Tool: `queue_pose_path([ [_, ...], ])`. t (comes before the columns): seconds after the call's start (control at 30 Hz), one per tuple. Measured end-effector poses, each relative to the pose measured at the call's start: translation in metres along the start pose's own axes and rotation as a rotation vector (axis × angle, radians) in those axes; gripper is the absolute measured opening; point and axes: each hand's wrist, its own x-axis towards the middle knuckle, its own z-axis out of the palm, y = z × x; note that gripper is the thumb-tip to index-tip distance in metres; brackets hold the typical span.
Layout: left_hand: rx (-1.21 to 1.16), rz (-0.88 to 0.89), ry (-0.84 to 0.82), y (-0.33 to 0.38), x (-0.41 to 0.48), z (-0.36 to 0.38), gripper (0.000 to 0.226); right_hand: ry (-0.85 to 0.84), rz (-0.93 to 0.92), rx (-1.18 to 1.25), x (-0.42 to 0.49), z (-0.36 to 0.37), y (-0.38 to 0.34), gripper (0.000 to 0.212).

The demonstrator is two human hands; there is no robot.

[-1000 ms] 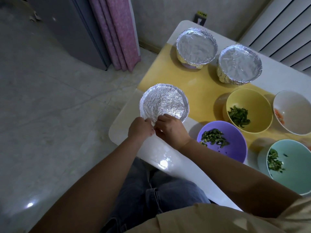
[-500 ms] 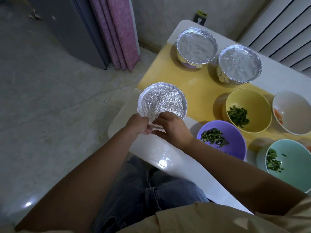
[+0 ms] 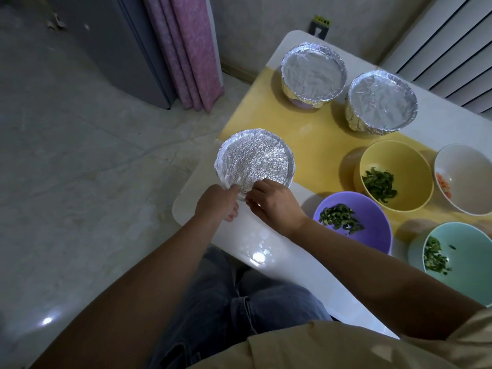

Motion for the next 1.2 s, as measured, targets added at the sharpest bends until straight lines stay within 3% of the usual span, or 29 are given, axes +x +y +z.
queue_pose_path([
  [0.07, -0.051, 0.029, -0.005, 0.0, -0.003, 0.006, 0.032, 0.003, 0.005, 0.013, 0.002, 0.002, -0.001, 0.022],
  [0.33, -0.117, 0.031, -0.004, -0.001, -0.003, 0.006, 0.032, 0.01, 0.042, 0.02, 0.006, 0.004, -0.007, 0.027],
  [0.57, 0.009, 0.037, -0.003, 0.001, -0.001, 0.0, 0.033, 0.017, 0.029, 0.047, 0.009, 0.002, -0.009, 0.032],
  [0.73, 0.068, 0.089, -0.045, 0.0, 0.008, -0.017, 0.038, -0.076, 0.011, 0.024, -0.003, -0.007, 0.007, 0.022],
  [0.9, 0.044, 0.085, 0.001, 0.0, 0.009, -0.02, 0.033, -0.02, -0.017, 0.002, -0.005, -0.01, 0.01, 0.008],
  [1.0, 0.062, 0.019, 0.092, -0.001, 0.0, -0.016, 0.044, -0.021, -0.006, 0.004, -0.003, -0.005, 0.006, 0.014],
  [1.1, 0.178, -0.121, -0.003, -0.002, -0.012, -0.005, 0.058, -0.01, 0.019, 0.023, 0.002, -0.002, 0.001, 0.021],
  [1.2, 0.074, -0.079, -0.04, -0.003, -0.011, 0.006, 0.045, -0.011, 0.033, 0.023, 0.005, 0.001, -0.003, 0.017],
])
